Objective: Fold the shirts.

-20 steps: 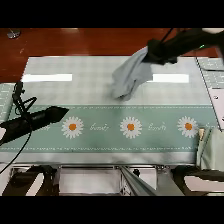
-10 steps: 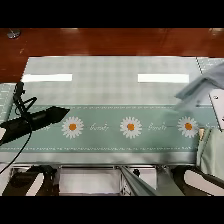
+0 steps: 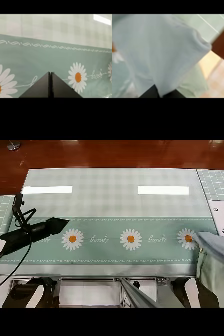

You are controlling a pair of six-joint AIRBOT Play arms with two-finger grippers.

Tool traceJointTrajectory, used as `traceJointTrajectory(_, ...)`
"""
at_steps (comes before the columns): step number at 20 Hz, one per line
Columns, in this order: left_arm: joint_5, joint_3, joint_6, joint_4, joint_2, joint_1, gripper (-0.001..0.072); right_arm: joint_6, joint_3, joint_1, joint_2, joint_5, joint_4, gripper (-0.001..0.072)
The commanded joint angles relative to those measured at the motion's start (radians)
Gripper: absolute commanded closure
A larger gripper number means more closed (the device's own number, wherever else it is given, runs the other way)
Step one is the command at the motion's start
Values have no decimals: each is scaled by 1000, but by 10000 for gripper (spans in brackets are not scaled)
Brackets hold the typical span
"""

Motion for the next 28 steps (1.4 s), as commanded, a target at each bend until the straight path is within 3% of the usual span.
traceJointTrajectory(1,22,0,1,0,0,-1,686,-2,-270,-119,195,-25,-113,606)
traceJointTrajectory(2,23,0,1,0,0,0,686,12,-287,-121,193,-27,-116,297)
traceJointTrajectory(3,38,1,16,0,-2,0,686,3,-275,-120,163,-33,-85,81)
traceJointTrajectory(6,123,65,42,0,-41,11,686,-47,-70,-119,-24,-41,100,87)
traceJointTrajectory(8,122,210,58,0,-127,18,686,-15,137,-114,-173,-50,323,109)
traceJointTrajectory(10,79,426,76,0,-249,11,686,31,328,-25,-315,-107,589,331)
traceJointTrajectory(12,-15,676,77,1,-383,-21,687,11,433,177,-409,-266,779,618)
traceJointTrajectory(13,-76,796,89,1,-446,-54,687,-45,445,318,-438,-376,815,681)
traceJointTrajectory(14,-133,887,98,11,-496,-95,687,-87,445,471,-460,-470,774,681)
traceJointTrajectory(16,-195,970,78,142,-559,-202,687,-121,434,816,-523,-582,510,681)
traceJointTrajectory(18,-211,912,-81,331,-587,-280,686,3,354,1062,-608,-598,217,682)
traceJointTrajectory(19,-219,854,-153,388,-596,-286,686,42,294,1117,-655,-589,145,682)
traceJointTrajectory(23,-210,637,-185,470,-609,-214,686,84,115,1091,-752,-611,129,682)
traceJointTrajectory(28,-194,623,-214,473,-647,-135,686,83,109,1076,-753,-629,148,682)
